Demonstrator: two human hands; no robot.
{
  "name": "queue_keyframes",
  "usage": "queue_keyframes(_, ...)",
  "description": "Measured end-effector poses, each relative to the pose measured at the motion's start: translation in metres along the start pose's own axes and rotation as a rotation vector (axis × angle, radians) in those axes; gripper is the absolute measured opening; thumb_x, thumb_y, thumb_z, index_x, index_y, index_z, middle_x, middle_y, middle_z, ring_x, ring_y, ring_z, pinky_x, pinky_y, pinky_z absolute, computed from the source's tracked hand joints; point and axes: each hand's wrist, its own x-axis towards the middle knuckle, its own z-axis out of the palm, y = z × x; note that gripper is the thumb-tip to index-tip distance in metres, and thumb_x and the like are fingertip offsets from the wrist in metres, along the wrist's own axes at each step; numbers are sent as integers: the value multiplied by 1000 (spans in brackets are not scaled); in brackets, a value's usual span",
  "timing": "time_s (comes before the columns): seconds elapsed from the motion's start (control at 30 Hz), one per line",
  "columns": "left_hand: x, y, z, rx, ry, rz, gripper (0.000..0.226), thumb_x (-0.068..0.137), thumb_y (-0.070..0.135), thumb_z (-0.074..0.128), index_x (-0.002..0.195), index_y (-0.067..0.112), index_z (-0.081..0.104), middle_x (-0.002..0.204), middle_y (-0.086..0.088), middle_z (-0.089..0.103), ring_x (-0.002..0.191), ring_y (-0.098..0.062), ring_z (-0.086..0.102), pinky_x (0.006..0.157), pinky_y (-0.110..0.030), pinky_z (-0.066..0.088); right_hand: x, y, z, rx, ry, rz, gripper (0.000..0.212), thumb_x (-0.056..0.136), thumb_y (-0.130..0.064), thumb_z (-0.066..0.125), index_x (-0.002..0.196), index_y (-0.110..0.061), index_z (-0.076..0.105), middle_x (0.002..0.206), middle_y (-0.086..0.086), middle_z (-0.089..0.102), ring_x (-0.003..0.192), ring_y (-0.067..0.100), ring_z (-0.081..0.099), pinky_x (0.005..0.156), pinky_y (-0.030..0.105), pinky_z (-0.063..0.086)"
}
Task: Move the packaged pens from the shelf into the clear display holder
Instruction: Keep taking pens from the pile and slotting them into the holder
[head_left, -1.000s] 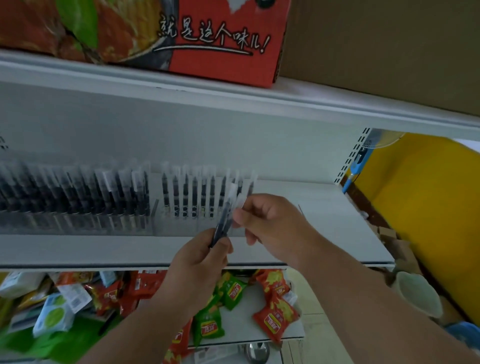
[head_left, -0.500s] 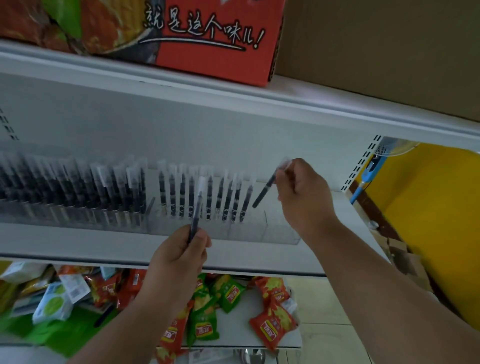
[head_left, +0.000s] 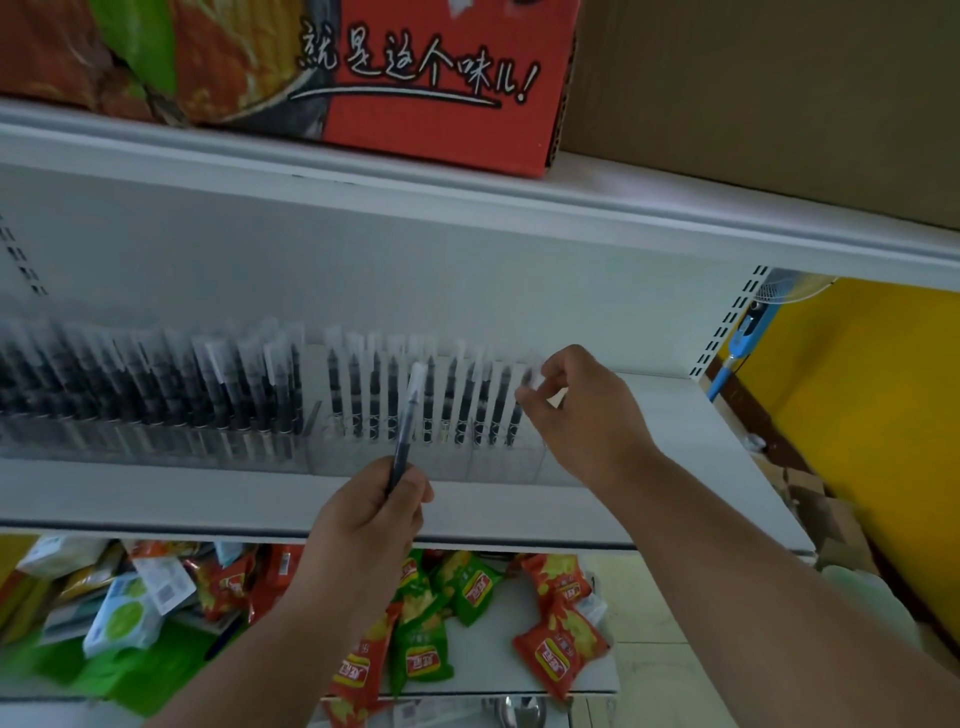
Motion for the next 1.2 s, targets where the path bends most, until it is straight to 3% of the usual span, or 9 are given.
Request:
queue_keyframes(0.1,3,3,2,38,-13,21,26,101,22,47,80,12,59,57,0,40,52,-16,32,49,-30,25,-18,-11,-8,125,126,-28,23,90,-46,60,101,-27,52,88,-12,59,72,6,57,60,23,43)
queue_keyframes(0.27,2,8,20,245,-149,150,27,100,22,47,76,18,58,55,7,41,53,-13,36,51,-28,32,-36,-37,-8,519,-226,25,13,94,-29,62,86,-18,66,79,-3,71,55,5,54,58,27,46)
queue_keyframes(0.37,1,11,30,325,-206,208,25,100,23,48,77,22,58,55,10,44,51,-8,39,51,-23,33,-38,-33,-11,685,-234,94,15,95,-15,60,82,-10,65,70,0,69,50,11,49,52,24,40)
queue_keyframes(0.5,4,14,35,470,-239,307,23,101,28,46,80,23,56,55,15,48,48,-4,41,47,-18,31,-37,-26,-17,645,-236,82,19,94,-20,63,84,-4,64,73,13,69,54,15,54,50,21,39)
queue_keyframes(0.6,9,16,30,639,-167,417,19,98,41,43,85,31,52,59,13,52,49,-5,45,46,-17,32,-27,-20,-29,679,-56,98,16,95,-18,62,82,-8,64,80,14,70,54,17,55,52,25,42)
queue_keyframes(0.67,14,16,23,772,-46,493,16,95,44,42,102,36,54,71,15,54,62,-3,51,55,-14,36,-15,-11,-42,573,130,86,16,95,-22,60,81,-17,64,73,0,70,55,12,58,53,24,44)
queue_keyframes(0.77,25,12,15,964,105,668,28,96,35,46,114,20,61,104,7,57,97,-11,50,84,-26,43,-2,2,-51,317,283,24,15,96,-29,57,84,-22,62,68,-12,63,62,6,61,56,17,43)
queue_keyframes(0.93,32,-4,14,1200,48,585,49,91,42,42,131,19,57,130,0,57,124,-21,45,104,-42,40,1,6,-35,178,167,-68,12,96,-29,56,84,-30,56,79,-15,63,69,7,61,66,24,49)
queue_keyframes(1.2,34,-7,7,1269,-9,562,58,89,46,37,137,20,55,131,2,57,121,-22,48,104,-43,43,7,2,-34,52,149,-122,11,96,-27,57,86,-30,55,83,-14,63,74,0,57,64,18,42)
